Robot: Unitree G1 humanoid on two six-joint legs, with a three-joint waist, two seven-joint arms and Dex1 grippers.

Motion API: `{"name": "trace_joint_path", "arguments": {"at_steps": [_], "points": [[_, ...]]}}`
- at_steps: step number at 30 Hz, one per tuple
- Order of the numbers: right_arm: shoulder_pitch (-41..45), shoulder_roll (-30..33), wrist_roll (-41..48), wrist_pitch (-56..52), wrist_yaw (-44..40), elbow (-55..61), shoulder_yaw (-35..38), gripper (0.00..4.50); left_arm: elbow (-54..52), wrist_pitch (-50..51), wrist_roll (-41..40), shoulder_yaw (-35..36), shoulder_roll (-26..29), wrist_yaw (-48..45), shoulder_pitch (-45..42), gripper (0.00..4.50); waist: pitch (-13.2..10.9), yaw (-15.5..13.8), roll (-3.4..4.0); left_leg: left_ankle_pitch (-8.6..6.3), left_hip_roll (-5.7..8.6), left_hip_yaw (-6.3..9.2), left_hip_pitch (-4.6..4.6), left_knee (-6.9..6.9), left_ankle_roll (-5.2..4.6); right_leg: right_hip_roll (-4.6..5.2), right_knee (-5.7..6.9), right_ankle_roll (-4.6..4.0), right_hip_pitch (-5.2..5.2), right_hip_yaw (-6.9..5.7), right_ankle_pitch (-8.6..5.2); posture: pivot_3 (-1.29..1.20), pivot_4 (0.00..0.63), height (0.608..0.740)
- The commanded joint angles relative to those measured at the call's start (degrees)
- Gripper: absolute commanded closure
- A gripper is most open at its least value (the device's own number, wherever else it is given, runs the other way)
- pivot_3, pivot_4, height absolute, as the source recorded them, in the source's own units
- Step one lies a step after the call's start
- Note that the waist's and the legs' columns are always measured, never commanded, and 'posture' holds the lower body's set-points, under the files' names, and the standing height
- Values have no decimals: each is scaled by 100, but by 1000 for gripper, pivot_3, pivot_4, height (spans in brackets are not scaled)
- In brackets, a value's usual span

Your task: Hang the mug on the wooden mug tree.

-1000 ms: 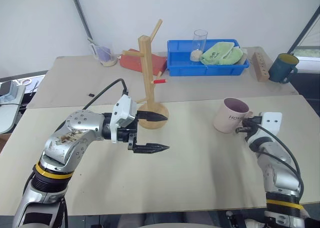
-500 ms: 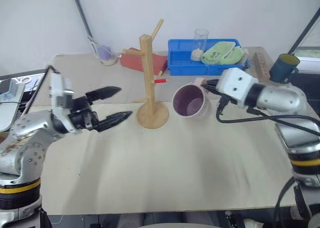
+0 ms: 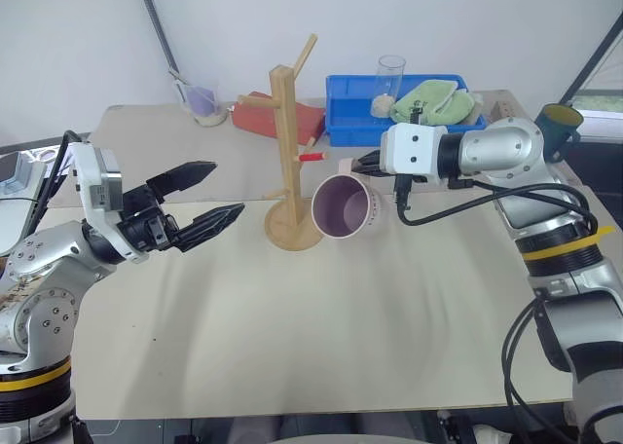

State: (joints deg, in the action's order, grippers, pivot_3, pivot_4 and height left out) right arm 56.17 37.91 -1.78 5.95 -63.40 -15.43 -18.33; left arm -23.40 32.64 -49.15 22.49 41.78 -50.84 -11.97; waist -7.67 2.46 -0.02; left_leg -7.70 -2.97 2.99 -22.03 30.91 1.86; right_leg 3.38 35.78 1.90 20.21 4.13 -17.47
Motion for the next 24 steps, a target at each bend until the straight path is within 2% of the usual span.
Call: {"name": "trace_joint_path", "arguments": {"at_steps": [1, 14, 24], "points": [[274, -93, -14, 328, -110, -155, 104, 4476, -249, -83, -92, 62, 45, 92, -96, 0, 0, -1, 0, 0, 0, 0, 1, 0, 0, 0, 2, 0, 0, 0, 0, 0, 150, 721], [574, -230, 13, 371, -403, -283, 188, 4476, -457, 234, -286, -277, 83, 587, -616, 0, 1, -9, 1, 0, 0, 1, 1, 1, 0, 0, 9, 7, 0, 0, 4, 0, 150, 721], [729, -271, -6, 380, -479, -402, 162, 4476, -168, 119, -133, -380, 118, 406, -658, 0, 1, 7, 2, 0, 1, 1, 1, 0, 0, -3, 9, 38, 1, 1, 21, 0, 150, 721]]}}
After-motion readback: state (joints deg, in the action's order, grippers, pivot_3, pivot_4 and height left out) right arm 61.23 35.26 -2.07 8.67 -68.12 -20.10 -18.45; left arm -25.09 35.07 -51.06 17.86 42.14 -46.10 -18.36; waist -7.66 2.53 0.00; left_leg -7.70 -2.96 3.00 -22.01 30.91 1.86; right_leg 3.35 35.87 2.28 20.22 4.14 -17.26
